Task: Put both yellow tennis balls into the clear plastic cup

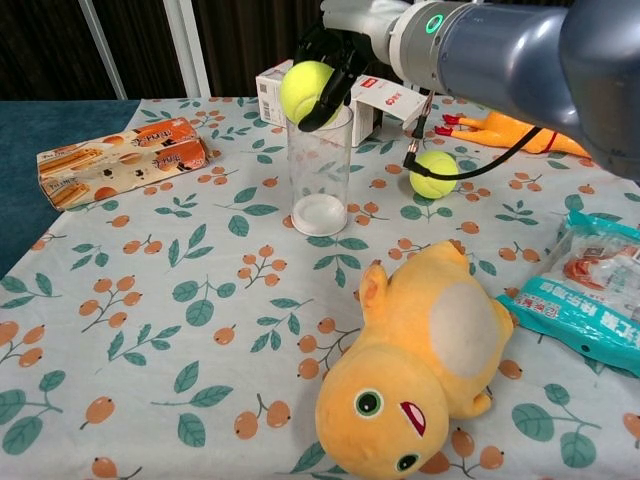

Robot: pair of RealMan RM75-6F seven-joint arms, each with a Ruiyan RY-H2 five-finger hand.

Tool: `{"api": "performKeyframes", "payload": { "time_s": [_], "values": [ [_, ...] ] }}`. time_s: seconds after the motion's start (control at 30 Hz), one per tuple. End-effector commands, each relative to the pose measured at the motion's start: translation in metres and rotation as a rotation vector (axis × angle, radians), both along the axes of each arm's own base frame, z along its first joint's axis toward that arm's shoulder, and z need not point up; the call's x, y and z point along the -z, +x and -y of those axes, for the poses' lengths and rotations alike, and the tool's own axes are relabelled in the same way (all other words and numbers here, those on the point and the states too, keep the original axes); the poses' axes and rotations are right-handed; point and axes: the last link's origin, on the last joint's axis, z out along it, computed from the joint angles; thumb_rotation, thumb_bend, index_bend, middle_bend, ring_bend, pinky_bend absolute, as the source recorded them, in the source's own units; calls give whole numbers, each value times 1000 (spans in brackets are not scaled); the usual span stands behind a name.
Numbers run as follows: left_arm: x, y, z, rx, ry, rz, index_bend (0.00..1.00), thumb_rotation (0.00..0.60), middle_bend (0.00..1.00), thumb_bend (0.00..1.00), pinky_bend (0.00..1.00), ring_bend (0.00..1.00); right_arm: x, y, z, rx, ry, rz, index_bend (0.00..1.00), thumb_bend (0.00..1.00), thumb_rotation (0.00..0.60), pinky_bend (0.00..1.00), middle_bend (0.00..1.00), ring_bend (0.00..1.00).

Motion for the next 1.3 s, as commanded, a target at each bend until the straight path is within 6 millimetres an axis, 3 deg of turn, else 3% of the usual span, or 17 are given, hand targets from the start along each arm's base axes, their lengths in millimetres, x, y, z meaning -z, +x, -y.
{"api": "performKeyframes", "payload": {
  "time_s": [0.03, 0.47, 1.0, 1.13, 1.3],
  "values": [
    [0, 0, 0, 0, -1, 0, 77, 600, 0, 3, 115, 0, -2, -1, 1, 6, -1, -5, 516, 432, 600, 25, 384, 442],
    [1, 0, 0, -1, -1, -4, 77, 600, 0, 3, 115, 0, -10, -2, 3, 45, 39, -23, 331, 396, 600, 0, 236, 294],
    [0, 0, 1, 0, 1, -3, 83, 600, 0, 3, 115, 0, -36, 3, 8, 41, -23, -27, 324, 395, 600, 0, 230, 281],
    [0, 1, 1, 1, 2, -3, 87, 600, 0, 3, 115, 0, -46, -8, 13, 48, -70, -53, 321, 388, 600, 0, 215, 249],
    [1, 1, 1, 3, 0, -5, 86, 600, 0, 3, 115, 0, -52, -48, 21, 117, -109, -129, 298, 302, 600, 0, 175, 209]
  ]
}}
